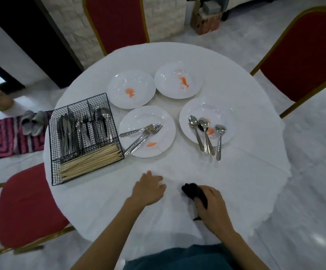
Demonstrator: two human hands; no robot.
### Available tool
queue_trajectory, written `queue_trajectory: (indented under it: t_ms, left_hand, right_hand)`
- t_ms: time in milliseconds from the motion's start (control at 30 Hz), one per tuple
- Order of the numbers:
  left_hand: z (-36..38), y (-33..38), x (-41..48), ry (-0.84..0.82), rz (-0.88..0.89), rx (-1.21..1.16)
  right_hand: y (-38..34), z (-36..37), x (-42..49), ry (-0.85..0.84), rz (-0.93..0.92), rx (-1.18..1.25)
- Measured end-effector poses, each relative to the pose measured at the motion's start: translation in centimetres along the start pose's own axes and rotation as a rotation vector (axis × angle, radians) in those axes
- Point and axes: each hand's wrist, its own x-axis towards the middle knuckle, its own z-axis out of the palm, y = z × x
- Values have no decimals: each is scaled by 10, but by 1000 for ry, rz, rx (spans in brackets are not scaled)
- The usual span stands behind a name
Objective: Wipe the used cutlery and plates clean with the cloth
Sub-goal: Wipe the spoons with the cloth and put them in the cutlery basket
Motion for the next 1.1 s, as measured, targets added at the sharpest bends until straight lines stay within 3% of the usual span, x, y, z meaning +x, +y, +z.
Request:
queue_trajectory:
  t_ms: [100, 267, 467, 667, 800, 967, 1100]
  left_hand:
    - [-44, -11, 22, 264, -22, -107]
    - [-95, -26, 68, 557, -115, -105]
    - [-102, -40, 95, 447, -169, 77]
    - [-103, -47, 94, 380, -178, 42]
    - [-106, -42, 64, 338, -190, -135]
    - [-76, 5, 1, 219, -161, -653]
    - [-45, 67, -31, 167, 16, -683]
  right_hand:
    - [-27, -32, 9, -28, 284, 275]
    - [-77, -53, 26, 45, 487, 675]
    - [-108, -56, 38, -54, 562, 879]
    - [-118, -65, 47, -92, 646, 1122]
    - [-113, -72, 43, -105, 685, 1310]
    - [-103, -76, 34, -123, 688, 1347]
    - [-98, -72, 32, -124, 678, 1309]
